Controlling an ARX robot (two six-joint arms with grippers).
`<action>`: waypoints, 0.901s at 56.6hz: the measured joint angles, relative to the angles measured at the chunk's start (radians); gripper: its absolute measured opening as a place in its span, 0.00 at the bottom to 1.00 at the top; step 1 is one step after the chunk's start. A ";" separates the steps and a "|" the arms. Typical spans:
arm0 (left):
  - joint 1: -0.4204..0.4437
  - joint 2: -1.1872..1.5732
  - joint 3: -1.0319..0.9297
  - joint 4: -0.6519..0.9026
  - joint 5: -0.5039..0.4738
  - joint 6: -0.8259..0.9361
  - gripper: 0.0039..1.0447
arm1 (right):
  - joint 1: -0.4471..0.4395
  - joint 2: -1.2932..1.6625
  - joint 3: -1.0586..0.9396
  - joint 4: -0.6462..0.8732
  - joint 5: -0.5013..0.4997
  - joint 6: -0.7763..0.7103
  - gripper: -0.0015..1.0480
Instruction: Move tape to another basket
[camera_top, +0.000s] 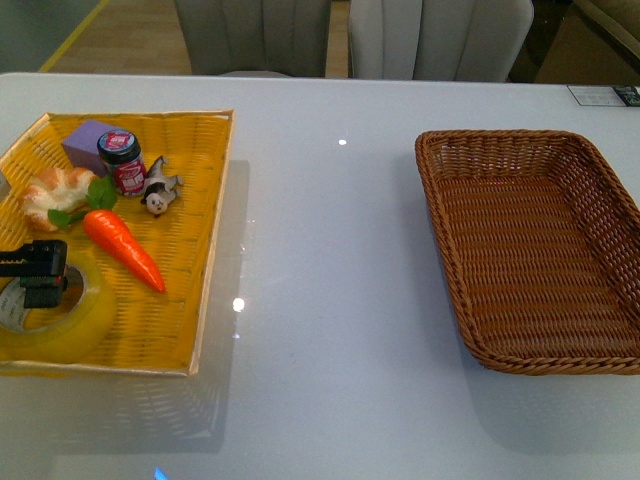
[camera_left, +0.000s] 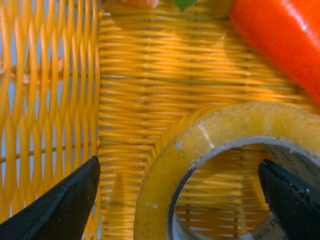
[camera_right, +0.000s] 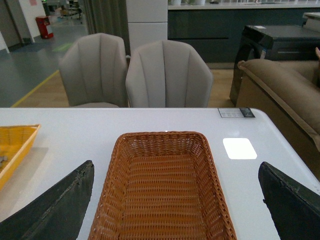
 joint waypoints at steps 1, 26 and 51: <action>0.002 0.003 0.000 -0.003 0.000 0.000 0.92 | 0.000 0.000 0.000 0.000 0.000 0.000 0.91; -0.002 0.028 0.018 -0.029 -0.015 0.010 0.66 | 0.000 0.000 0.000 0.000 0.000 0.000 0.91; -0.010 -0.048 -0.011 -0.049 0.050 -0.079 0.14 | 0.000 0.000 0.000 0.000 0.000 0.000 0.91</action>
